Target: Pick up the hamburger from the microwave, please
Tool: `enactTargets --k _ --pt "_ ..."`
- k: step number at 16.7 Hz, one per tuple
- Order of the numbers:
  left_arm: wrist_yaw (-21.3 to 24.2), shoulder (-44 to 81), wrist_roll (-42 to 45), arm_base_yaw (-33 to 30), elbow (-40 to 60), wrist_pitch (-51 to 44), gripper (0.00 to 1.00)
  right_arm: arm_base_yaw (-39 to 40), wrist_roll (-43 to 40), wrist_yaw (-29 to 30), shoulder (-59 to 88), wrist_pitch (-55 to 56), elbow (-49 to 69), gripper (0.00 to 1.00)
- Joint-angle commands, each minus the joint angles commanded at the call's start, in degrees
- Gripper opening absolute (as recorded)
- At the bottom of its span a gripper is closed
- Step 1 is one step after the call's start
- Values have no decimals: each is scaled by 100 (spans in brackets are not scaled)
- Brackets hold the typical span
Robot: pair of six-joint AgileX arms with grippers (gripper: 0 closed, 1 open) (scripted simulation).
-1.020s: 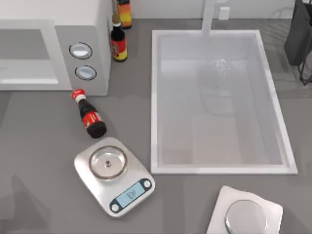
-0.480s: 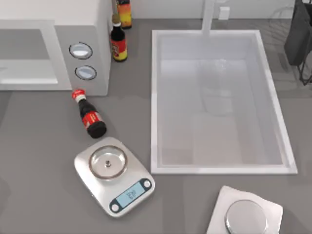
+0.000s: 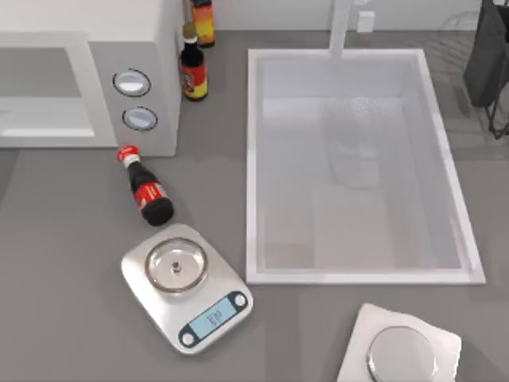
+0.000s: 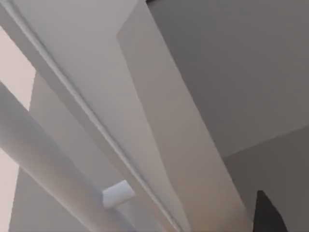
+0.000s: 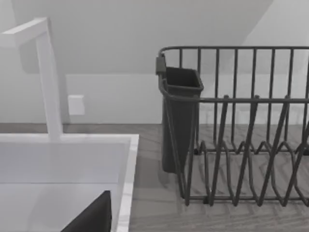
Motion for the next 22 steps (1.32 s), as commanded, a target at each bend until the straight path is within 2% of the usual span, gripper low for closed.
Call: enactTargets --k 2,5,11,12,13,17,22 --pt "152 288 -662 172 35 83 100 0 0 0 0 0 0 100" --pt "277 528 -1209 313 61 150 100 0 0 0 0 0 0 100" --pt "296 565 -1292 335 65 160 100 0 0 0 0 0 0 100" --pt "571 -324 -1309 147 75 565 100 0 0 0 0 0 0 100" --pt "561 -314 -1323 135 80 578 100 0 0 0 0 0 0 100" --pt "122 124 -1978 -375 313 1149 100 0 0 0 0 0 0 100" --pt "-936 1125 -3814 -1600 860 2495 100 0 0 0 0 0 0 100"
